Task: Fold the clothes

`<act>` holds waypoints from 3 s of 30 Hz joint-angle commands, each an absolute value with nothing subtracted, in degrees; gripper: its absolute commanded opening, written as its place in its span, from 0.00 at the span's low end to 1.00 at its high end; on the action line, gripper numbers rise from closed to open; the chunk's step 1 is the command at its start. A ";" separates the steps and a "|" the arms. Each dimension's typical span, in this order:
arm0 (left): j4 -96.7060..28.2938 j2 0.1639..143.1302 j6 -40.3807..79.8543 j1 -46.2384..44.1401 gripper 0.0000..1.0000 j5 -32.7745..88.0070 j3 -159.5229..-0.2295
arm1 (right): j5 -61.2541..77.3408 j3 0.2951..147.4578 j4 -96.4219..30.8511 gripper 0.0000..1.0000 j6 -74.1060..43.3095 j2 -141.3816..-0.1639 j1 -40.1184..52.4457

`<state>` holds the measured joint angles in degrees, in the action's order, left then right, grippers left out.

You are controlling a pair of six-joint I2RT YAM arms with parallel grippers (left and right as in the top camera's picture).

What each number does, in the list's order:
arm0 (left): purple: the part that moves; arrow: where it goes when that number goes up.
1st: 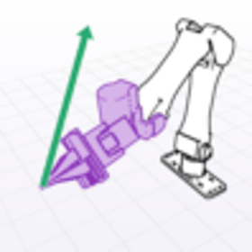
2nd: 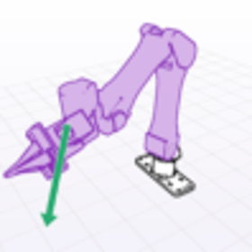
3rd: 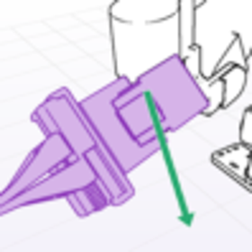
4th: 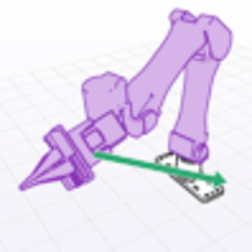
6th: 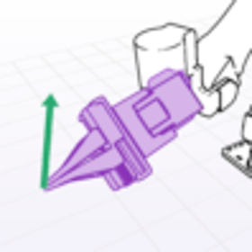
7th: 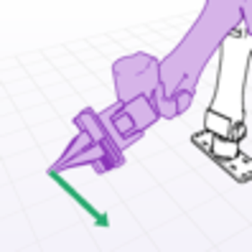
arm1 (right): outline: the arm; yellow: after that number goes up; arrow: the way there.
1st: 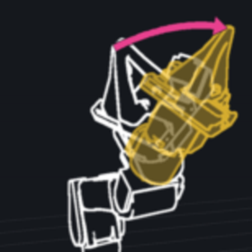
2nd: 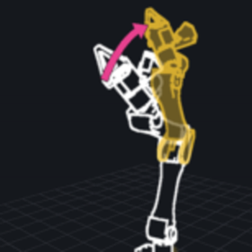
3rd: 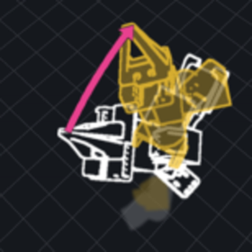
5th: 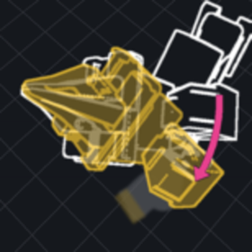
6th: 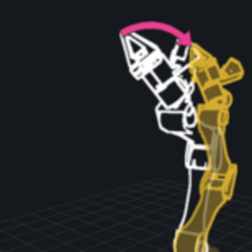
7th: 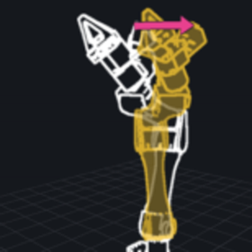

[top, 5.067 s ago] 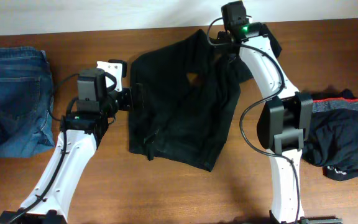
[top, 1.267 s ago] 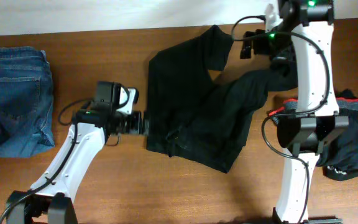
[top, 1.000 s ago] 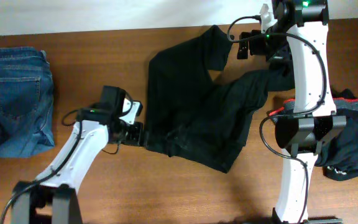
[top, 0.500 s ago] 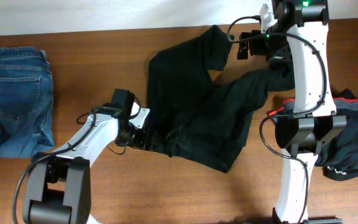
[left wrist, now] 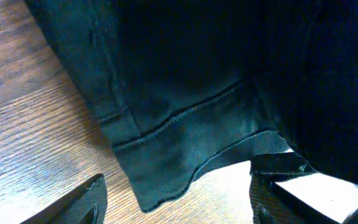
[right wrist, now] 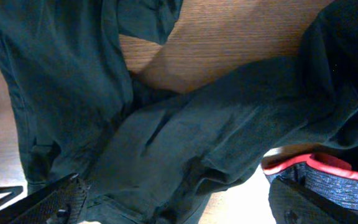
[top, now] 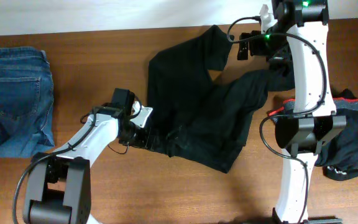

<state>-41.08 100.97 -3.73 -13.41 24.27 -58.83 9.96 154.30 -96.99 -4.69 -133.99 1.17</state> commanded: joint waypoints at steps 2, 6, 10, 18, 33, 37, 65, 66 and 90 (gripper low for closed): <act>-40.29 102.59 -4.82 -13.63 0.72 25.74 -59.29 | 9.26 154.78 -97.32 0.99 -4.47 -132.49 1.17; -39.81 105.67 -4.80 -13.63 0.72 25.74 -59.29 | 9.23 154.78 -97.32 0.99 -4.45 -132.49 1.17; -38.74 106.63 -4.80 -13.63 0.70 25.74 -59.29 | 9.23 154.78 -97.32 0.99 -4.47 -132.49 1.17; -36.21 106.63 -3.27 -13.74 0.17 25.76 -59.29 | 9.23 154.78 -97.30 0.99 -4.47 -132.49 1.17; -33.87 106.61 0.40 -5.74 0.00 7.81 -79.42 | 9.21 154.78 -97.30 0.99 -4.45 -132.49 1.17; -33.06 106.61 0.14 0.01 0.01 2.13 -89.01 | 9.23 154.78 -97.32 0.99 -4.47 -132.46 1.17; -60.97 108.55 -3.11 -4.21 0.98 11.77 -96.51 | 7.01 154.78 -94.96 0.99 -4.40 -132.49 1.10; -61.41 108.71 -3.11 -5.21 0.98 11.03 -96.49 | 7.01 154.78 -94.98 0.98 -4.19 -132.49 1.10; -68.62 118.08 -4.43 -13.34 0.60 6.15 -92.49 | 23.92 125.60 -77.82 0.99 5.30 -132.88 -6.83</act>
